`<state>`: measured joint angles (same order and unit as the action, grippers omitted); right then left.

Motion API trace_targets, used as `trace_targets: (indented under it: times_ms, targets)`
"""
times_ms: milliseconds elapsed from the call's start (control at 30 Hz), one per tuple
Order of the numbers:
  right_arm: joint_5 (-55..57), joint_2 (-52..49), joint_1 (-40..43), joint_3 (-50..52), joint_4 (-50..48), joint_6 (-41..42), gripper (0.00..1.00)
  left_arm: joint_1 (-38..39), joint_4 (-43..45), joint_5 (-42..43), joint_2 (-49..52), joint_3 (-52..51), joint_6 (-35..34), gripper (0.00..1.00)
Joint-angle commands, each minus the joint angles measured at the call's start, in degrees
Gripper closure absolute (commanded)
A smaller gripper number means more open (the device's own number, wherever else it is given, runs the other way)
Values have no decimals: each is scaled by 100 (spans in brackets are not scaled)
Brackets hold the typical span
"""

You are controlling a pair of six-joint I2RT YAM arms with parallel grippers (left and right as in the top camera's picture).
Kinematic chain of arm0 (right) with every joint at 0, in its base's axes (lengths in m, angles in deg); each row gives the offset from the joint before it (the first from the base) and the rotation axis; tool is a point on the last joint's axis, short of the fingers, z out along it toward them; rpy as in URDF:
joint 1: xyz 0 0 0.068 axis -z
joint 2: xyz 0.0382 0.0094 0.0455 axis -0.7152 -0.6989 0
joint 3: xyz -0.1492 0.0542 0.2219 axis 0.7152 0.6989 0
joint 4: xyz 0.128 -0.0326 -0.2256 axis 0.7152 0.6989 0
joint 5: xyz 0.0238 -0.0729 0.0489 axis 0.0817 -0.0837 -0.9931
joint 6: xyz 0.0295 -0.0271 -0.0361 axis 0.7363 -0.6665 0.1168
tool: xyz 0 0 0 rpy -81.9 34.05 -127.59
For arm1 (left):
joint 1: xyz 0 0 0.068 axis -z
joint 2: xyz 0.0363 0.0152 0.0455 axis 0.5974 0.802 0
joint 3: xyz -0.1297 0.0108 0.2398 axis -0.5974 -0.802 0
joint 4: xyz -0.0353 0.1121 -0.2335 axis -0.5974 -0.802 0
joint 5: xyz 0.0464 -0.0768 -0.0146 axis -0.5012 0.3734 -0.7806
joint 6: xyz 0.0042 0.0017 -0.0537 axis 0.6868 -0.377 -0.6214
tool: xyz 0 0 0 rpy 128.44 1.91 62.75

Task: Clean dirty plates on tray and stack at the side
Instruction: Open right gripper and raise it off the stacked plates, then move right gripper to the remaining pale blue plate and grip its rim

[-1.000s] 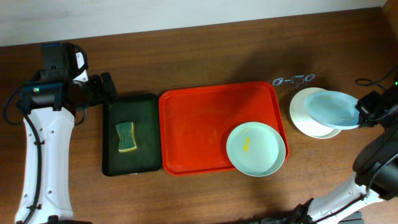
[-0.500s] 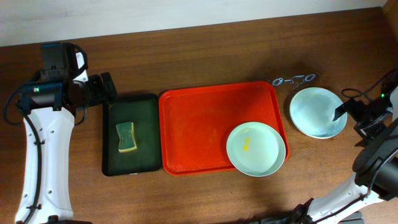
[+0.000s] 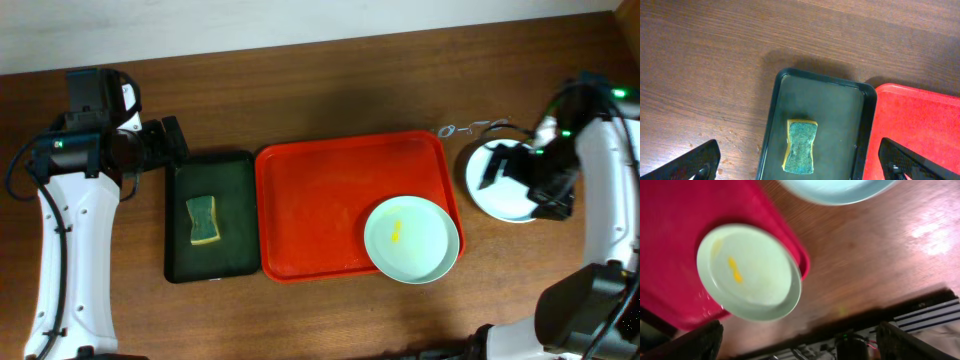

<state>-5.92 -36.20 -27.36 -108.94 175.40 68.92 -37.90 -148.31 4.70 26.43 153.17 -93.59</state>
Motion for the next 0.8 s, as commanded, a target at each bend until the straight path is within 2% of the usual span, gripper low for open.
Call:
trace_targets:
  times_ms: [0,133,300,600,700,767]
  targets:
    - [-46,13,-780,63,22,-140,0,-9,9,22,13,17,-9,1]
    - [363,13,-1652,63,2,205,1,-9,9,22,13,17,-9,1]
    - [951,13,-2124,212,-37,682,1,-9,9,22,13,17,-9,1]
    - [951,13,-2122,2358,-1679,815,0,-9,9,22,13,17,-9,1]
    - [953,13,-2122,2594,-1838,938,7,-9,9,22,13,17,-9,1]
    - [1014,13,-2122,2669,-1847,938,17,-9,9,22,13,17,-9,1]
